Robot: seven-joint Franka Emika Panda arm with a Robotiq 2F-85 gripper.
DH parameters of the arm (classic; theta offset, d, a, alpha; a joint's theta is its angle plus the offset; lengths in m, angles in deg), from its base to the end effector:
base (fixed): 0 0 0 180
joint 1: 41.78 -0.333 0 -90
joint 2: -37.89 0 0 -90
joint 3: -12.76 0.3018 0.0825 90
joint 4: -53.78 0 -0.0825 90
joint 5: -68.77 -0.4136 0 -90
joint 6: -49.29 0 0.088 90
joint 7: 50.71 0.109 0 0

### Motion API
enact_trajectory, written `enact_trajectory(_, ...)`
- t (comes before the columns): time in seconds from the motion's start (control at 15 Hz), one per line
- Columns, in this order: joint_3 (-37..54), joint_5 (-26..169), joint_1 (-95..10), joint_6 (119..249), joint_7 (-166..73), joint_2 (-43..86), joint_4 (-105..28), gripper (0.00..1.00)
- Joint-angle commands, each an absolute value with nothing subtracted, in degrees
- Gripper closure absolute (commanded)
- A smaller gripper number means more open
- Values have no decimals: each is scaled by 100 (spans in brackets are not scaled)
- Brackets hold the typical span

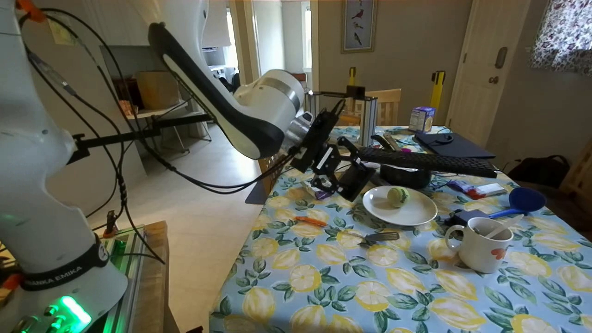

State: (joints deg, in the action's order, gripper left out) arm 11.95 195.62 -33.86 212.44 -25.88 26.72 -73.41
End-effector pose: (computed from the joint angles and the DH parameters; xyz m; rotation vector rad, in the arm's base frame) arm 0.5387 -0.0402 0.2407 1.6118 1.5575 0.3894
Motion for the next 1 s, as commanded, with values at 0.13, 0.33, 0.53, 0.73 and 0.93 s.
enact_trajectory(0.13, 913, 19476, -3191, 23010, -3655, 2203, -6947, 67)
enact_trajectory(0.33, 661, 19147, -3456, 23351, -4179, 1702, -6937, 67)
enact_trajectory(0.53, 828, 18473, -3339, 23364, -4839, 1350, -7037, 67)
enact_trajectory(0.73, 876, 17815, -3263, 23439, -5329, 1125, -7049, 67)
enact_trajectory(0.93, 862, 17412, -3169, 23653, -5700, 969, -6979, 67)
